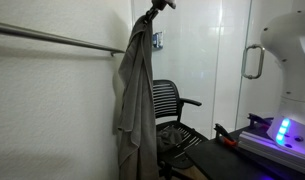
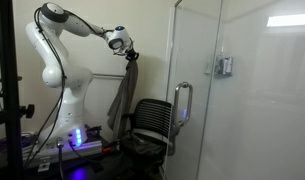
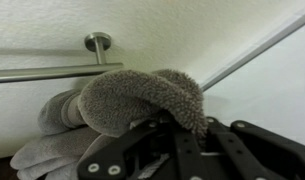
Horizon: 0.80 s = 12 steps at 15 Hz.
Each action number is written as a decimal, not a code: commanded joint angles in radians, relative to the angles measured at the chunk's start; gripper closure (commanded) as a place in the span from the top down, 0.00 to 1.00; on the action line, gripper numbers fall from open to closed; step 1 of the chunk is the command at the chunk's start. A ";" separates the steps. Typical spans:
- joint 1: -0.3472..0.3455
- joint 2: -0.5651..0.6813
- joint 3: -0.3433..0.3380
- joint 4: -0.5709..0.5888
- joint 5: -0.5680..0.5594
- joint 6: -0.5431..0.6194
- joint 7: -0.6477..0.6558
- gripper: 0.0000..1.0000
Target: Open the door then pick the towel and drop in on the floor
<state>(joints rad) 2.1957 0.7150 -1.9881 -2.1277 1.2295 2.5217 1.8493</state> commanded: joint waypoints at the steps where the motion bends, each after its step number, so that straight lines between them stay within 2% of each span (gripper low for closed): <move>1: 0.004 0.084 -0.103 -0.117 0.038 0.040 0.017 0.02; 3: -0.004 0.143 -0.117 -0.198 0.050 0.044 0.036 0.02; 7: -0.010 0.266 -0.061 -0.386 0.049 0.063 0.096 0.04; 8: -0.003 0.305 -0.045 -0.433 0.037 0.053 0.130 0.33; 9: 0.004 0.340 -0.024 -0.481 0.028 0.045 0.164 0.02; 12: 0.016 0.429 0.024 -0.614 0.009 0.021 0.264 0.02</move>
<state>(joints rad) 2.2001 1.0115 -1.9901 -2.6179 1.2455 2.5521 2.0269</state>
